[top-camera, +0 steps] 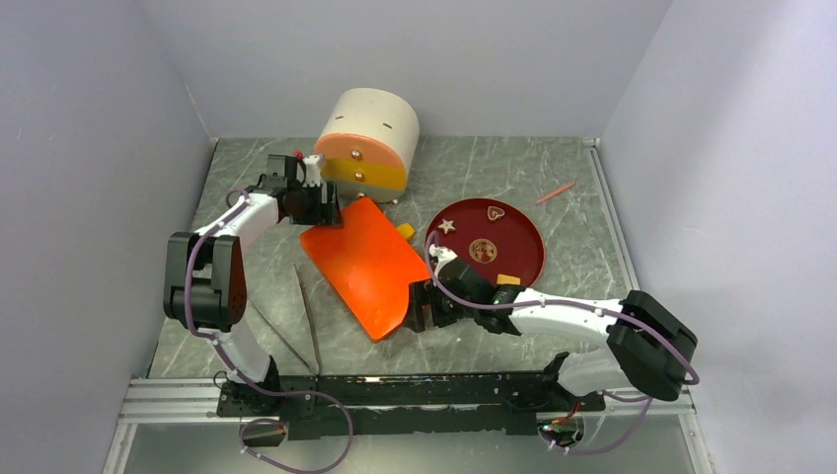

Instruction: Pack the cookies

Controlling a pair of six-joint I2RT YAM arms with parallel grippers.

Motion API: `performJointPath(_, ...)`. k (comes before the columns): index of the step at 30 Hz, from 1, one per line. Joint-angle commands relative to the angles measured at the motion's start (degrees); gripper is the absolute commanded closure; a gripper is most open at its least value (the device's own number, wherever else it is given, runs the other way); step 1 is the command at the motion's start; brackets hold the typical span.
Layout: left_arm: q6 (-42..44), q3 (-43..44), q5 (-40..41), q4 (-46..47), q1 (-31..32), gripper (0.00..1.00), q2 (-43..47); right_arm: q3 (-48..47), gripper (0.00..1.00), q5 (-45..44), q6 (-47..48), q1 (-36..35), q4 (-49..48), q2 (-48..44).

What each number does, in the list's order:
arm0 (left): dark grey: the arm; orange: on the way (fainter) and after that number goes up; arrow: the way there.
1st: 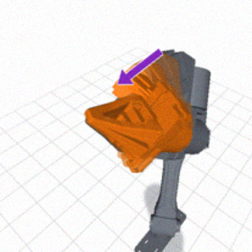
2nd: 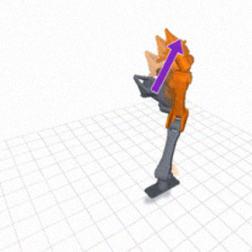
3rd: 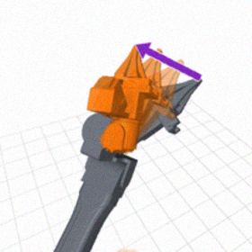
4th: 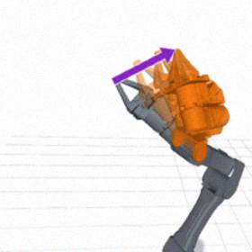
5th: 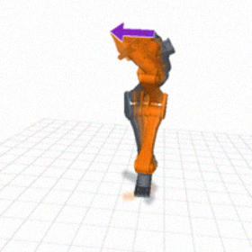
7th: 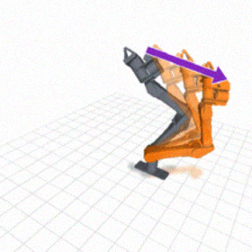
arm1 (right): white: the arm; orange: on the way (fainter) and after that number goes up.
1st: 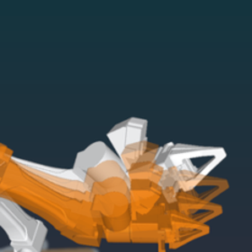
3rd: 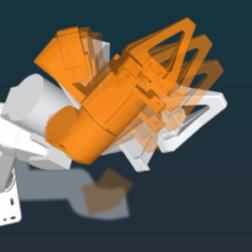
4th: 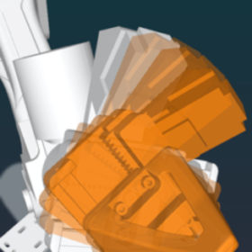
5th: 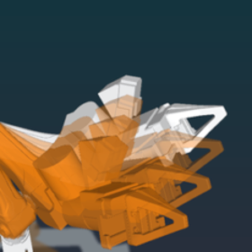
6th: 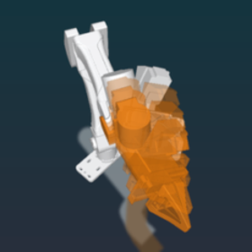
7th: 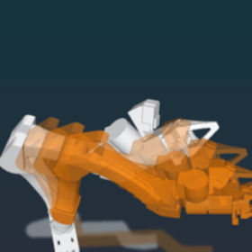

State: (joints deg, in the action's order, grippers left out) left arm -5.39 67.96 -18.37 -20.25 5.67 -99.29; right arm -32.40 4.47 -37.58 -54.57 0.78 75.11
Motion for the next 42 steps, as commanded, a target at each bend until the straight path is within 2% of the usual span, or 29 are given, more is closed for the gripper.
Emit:
performJointPath(1, 0.98, -2.67, -2.77, -1.78, -0.05, 0.21, -0.23, -5.08, 0.09, -3.29, -1.04, -0.1, -4.66, 0.79)
performJointPath(14, -1.34, -8.15, -5.11, -3.87, -0.05, 0.26, 1.93, -7.9, 0.09, -8.21, -2.06, 0.47, -3.26, 2.58)
performJointPath(21, -3.72, -11.72, -7.4, -3.44, 0.04, 0.43, 2.34, -5.71, 0.09, -10.96, -2.9, 1.89, -1.65, 1.69)
performJointPath(27, -6.62, -17.6, -10.14, -3.51, 0.54, 0.48, 7.43, -4.44, 0.1, -11.12, -1.28, 4.18, 0.23, -1.91)
performJointPath(31, -9.24, -22.27, -12.7, -2.92, 2.45, 0.49, 12.94, -5.04, 0.1, -11.24, 1.33, 5.26, 3.37, -3.96)
performJointPath(37, -13.77, -28.07, -10.43, -4.26, 3.56, 0.5, 22.38, -5.03, 0.1, -10.95, 4.82, 7.12, 6.26, -5.93)
performJointPath(42, -16.73, -28.91, -6.54, -4.46, 3.56, 0.38, 27.22, -5.57, 0.09, -11.34, 6.02, 8.68, 8.36, -6.09)
